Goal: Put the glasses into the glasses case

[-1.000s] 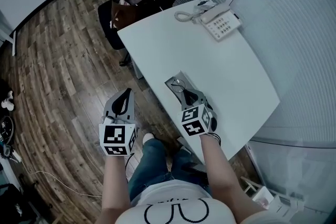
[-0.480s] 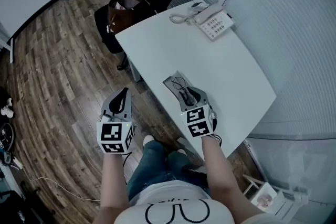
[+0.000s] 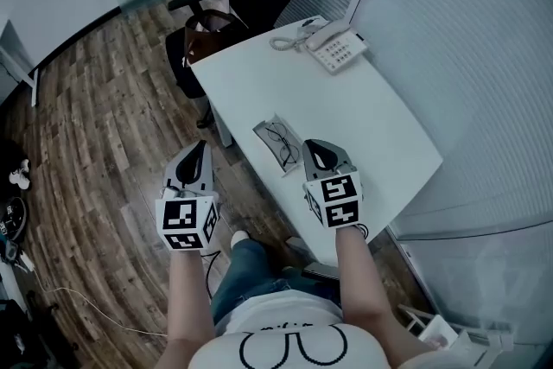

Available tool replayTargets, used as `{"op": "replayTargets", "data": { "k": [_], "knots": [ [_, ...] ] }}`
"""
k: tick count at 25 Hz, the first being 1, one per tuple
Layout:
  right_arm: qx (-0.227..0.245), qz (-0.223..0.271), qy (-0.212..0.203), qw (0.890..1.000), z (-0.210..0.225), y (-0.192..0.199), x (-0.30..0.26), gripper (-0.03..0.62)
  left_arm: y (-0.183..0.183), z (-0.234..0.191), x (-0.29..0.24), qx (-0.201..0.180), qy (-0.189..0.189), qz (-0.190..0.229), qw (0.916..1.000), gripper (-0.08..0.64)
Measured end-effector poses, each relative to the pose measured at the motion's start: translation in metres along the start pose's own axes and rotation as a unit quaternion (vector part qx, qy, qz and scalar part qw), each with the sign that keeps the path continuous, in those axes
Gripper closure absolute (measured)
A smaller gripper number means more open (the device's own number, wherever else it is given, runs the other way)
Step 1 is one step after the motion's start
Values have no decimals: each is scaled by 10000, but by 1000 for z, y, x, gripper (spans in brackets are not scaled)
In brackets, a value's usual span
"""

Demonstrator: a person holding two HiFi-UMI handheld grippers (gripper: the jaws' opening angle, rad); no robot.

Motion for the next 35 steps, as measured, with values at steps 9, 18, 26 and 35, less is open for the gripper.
{"op": "replayTargets", "data": {
  "k": [9, 18, 26, 35],
  "knots": [
    [82, 1030, -487, 9935, -21, -11, 120, 580, -38, 58, 99, -99, -372, 612, 9974, 545],
    [428, 1930, -451, 9792, -41, -13, 231, 581, -71, 105, 193, -237, -703, 1243, 9895, 545],
    [515, 2409, -228, 9689, -48, -20, 280, 581, -87, 124, 220, -374, -616, 1509, 9859, 545],
    [534, 2674, 26, 9621, -66, -31, 301, 581, -102, 116, 235, -533, -462, 1656, 9837, 545]
  ]
}}
Point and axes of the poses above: the fingertips, and each gripper's own axes: x backward along the fingers, z to its right, y out of its underside, the point moved 6 cm from there along x, backward along the fingers, and after that the axes turned 15 degrees about -y, right-handed, at the moved point
